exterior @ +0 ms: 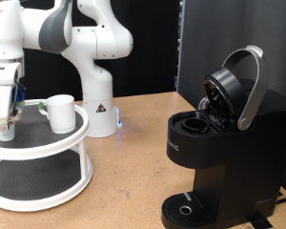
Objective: Make a cup of coffee with the keurig machine
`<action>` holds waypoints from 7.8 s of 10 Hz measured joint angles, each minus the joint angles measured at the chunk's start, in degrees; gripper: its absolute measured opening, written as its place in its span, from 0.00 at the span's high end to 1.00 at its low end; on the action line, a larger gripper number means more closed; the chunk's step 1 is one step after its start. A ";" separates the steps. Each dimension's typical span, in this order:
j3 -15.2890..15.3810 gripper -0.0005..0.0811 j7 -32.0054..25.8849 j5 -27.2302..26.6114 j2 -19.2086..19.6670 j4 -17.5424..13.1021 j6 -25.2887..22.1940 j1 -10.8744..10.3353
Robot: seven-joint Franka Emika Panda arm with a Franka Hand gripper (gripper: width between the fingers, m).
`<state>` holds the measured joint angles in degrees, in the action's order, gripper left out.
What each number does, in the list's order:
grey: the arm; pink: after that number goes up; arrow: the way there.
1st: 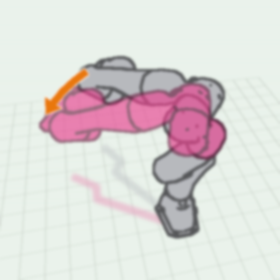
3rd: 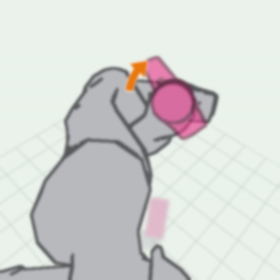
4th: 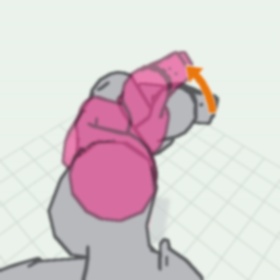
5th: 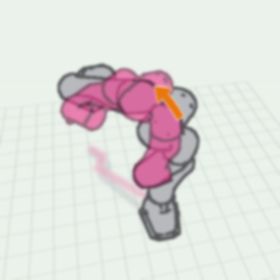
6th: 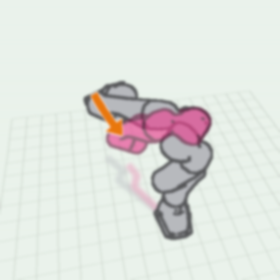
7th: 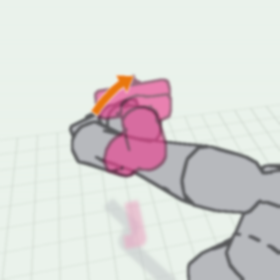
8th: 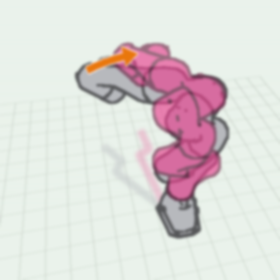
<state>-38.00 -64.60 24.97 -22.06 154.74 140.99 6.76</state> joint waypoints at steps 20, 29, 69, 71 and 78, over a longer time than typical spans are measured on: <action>3.48 0.87 -1.25 -11.46 -6.39 -8.65 -16.71 -2.72; 7.55 0.87 8.00 -30.28 -9.00 -16.11 -27.49 -7.81; 24.40 0.87 14.08 -53.26 11.90 -21.25 -8.08 -26.80; 24.97 0.87 15.03 -53.22 13.16 -21.34 -7.97 -26.80; 25.33 0.87 17.52 -50.77 16.23 -23.25 -8.26 -26.78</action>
<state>-12.67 -47.08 -25.81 -5.83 131.48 132.73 -20.02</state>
